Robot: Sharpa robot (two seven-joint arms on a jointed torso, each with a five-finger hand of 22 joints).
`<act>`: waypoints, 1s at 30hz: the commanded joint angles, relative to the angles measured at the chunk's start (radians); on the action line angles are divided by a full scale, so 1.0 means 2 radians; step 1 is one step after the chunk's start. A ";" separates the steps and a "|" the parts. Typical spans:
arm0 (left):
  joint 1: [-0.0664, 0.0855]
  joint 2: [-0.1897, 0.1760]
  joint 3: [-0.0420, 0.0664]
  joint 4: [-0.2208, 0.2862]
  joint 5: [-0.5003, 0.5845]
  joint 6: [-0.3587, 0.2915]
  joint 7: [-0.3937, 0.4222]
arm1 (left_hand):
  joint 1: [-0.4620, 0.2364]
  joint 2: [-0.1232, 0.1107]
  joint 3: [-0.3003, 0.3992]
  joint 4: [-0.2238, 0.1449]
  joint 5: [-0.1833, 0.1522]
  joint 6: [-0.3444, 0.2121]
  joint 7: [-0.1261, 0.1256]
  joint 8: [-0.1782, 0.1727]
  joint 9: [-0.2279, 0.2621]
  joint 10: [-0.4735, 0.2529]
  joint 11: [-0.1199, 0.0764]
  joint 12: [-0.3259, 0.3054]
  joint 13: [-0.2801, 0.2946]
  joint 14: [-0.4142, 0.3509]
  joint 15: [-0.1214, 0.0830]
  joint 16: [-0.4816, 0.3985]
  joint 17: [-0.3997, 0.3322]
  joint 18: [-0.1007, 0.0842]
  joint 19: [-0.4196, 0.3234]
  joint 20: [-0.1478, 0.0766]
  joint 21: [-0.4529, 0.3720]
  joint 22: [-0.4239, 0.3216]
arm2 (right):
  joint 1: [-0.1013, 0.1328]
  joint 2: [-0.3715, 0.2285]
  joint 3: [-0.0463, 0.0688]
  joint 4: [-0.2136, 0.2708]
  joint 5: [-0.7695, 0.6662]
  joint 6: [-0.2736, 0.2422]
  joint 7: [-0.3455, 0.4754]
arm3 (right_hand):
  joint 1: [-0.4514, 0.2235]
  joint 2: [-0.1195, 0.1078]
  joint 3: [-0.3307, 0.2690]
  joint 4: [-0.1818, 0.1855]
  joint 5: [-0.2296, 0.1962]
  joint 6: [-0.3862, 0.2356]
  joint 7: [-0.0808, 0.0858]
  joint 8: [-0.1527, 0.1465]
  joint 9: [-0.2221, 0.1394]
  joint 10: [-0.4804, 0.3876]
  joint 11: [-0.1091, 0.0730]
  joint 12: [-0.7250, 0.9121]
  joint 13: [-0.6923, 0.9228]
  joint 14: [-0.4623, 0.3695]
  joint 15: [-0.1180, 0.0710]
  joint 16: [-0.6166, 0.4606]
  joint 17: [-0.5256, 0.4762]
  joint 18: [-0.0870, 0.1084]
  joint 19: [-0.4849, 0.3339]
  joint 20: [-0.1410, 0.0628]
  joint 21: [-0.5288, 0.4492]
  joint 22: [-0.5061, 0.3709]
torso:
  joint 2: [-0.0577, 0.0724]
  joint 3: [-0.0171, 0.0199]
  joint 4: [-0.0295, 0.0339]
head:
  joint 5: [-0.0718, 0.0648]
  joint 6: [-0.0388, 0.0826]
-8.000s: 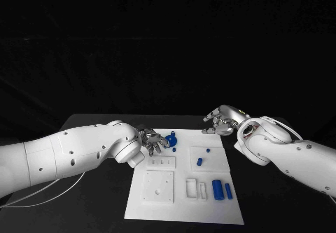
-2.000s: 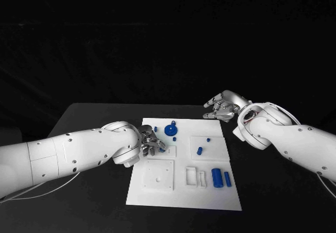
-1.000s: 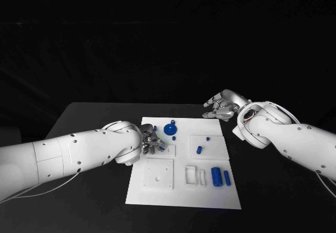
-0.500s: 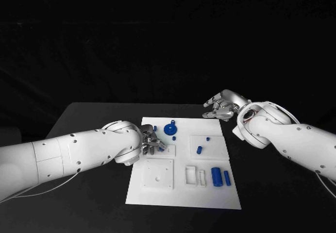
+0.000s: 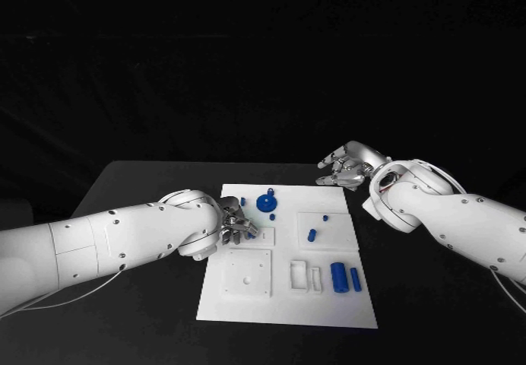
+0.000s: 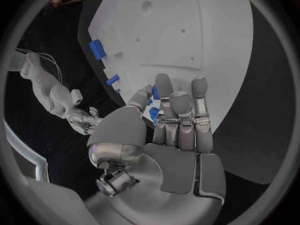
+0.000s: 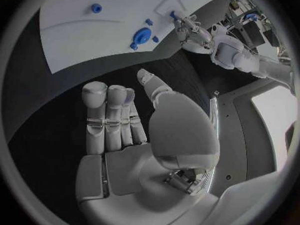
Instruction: Assemble the parts on the task board
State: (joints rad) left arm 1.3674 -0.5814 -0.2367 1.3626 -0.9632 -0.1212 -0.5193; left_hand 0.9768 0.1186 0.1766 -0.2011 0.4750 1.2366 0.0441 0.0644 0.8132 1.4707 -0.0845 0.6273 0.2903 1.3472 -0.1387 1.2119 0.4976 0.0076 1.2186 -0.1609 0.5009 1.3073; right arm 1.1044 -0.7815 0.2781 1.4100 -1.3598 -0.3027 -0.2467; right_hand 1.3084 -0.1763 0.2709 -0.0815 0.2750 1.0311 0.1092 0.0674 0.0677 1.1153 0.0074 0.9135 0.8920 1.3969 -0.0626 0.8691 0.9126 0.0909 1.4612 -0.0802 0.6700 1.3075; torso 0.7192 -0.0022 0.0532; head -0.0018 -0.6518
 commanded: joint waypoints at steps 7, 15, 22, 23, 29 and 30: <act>-0.002 0.001 -0.001 -0.003 0.008 0.015 -0.002 | 0.025 0.020 0.002 -0.002 0.003 0.085 -0.050 0.002 0.057 0.022 -0.005 0.001 0.000 0.001 -0.004 0.002 -0.001 -0.004 0.004 0.001 -0.002 0.010 | 0.000 0.001 0.000 -0.001 0.000 0.007 0.003 | -0.006 0.000 0.001 0.001 0.001 0.003 0.001 -0.002 -0.001 -0.002 -0.001 0.001 -0.001 0.001 -0.001 -0.002 0.000 0.004 0.011 -0.002 0.000 0.039 | 0.000 0.0001 -0.0001 | 0.000 0.000; 0.002 0.002 0.001 -0.007 0.018 0.018 0.001 | 0.025 0.021 0.003 -0.002 0.003 0.085 -0.050 0.002 0.059 0.022 -0.005 0.001 0.000 0.001 -0.004 0.002 -0.001 -0.004 0.004 0.001 -0.002 0.010 | 0.000 0.002 0.000 -0.003 0.000 0.007 0.003 | -0.006 0.000 0.001 0.001 0.001 0.003 0.001 -0.002 -0.001 -0.002 -0.001 0.001 -0.001 0.001 -0.001 -0.002 0.000 0.004 0.011 -0.002 0.000 0.039 | 0.000 0.0003 -0.0005 | -0.001 0.001; 0.009 0.001 0.004 -0.010 0.033 0.026 0.007 | 0.024 0.022 0.003 -0.001 0.002 0.083 -0.050 0.002 0.059 0.022 -0.005 0.000 0.000 0.000 -0.003 0.002 -0.001 -0.004 0.003 0.001 -0.002 0.010 | 0.000 0.003 0.000 -0.003 0.000 0.008 0.002 | -0.006 0.000 0.002 0.002 0.001 0.003 0.001 -0.002 -0.001 -0.002 -0.001 0.002 -0.001 0.001 -0.001 -0.002 0.001 0.004 0.011 -0.002 0.000 0.039 | 0.001 0.0002 -0.0004 | -0.002 0.001; 0.010 0.001 0.004 -0.010 0.037 0.029 0.008 | 0.024 0.022 0.002 -0.001 0.001 0.083 -0.050 0.002 0.060 0.022 -0.005 0.000 -0.001 0.000 -0.003 0.001 -0.001 -0.004 0.002 0.001 -0.003 0.010 | 0.000 0.003 0.000 -0.003 0.000 0.008 0.002 | -0.006 0.000 0.002 0.002 0.001 0.003 0.001 -0.002 -0.001 -0.002 -0.001 0.002 -0.001 0.001 -0.001 -0.002 0.001 0.004 0.011 -0.002 0.000 0.039 | 0.000 0.0002 -0.0002 | -0.002 0.001; 0.018 -0.003 0.010 -0.012 0.057 0.047 0.018 | 0.024 0.023 0.001 0.003 -0.007 0.078 -0.049 0.002 0.062 0.022 -0.004 -0.005 -0.002 -0.005 -0.002 0.001 -0.001 -0.004 0.000 0.002 -0.005 0.009 | 0.000 0.003 0.000 -0.004 0.001 0.011 0.003 | -0.006 0.000 0.002 0.002 0.001 0.003 0.001 -0.002 -0.001 -0.002 -0.001 0.002 -0.001 0.001 -0.001 -0.002 0.001 0.004 0.011 -0.002 0.000 0.039 | 0.000 0.0004 0.0004 | -0.002 0.000; 0.019 -0.004 0.012 -0.013 0.060 0.053 0.019 | 0.025 0.023 0.000 0.005 -0.008 0.076 -0.048 0.002 0.064 0.022 -0.003 -0.007 -0.002 -0.006 -0.002 0.002 -0.002 -0.004 -0.001 0.003 -0.006 0.009 | 0.000 0.003 0.000 -0.004 0.001 0.011 0.004 | -0.006 0.000 0.002 0.002 0.001 0.003 0.001 -0.002 -0.001 -0.002 -0.001 0.002 -0.001 0.001 -0.001 -0.002 0.001 0.004 0.011 -0.002 0.000 0.039 | 0.000 0.0004 0.0004 | -0.002 0.000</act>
State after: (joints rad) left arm 1.4027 -0.5894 -0.2140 1.3375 -0.8895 -0.0659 -0.5072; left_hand 0.9768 0.1186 0.1790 -0.1978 0.4633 1.2367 0.0441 0.0645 0.9071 1.4724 -0.0827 0.6163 0.2881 1.3448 -0.1412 1.2119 0.4961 0.0075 1.2185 -0.1609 0.4927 1.3077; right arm 1.1044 -0.7761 0.2781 1.4014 -1.3581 -0.2969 -0.2465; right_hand 1.3084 -0.1763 0.2709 -0.0815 0.2750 1.0311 0.1092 0.0673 0.0677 1.1153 0.0074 0.9134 0.8920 1.3969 -0.0626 0.8691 0.9135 0.0909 1.4612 -0.0802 0.6700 1.3074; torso 0.7195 -0.0015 0.0531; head -0.0060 -0.6511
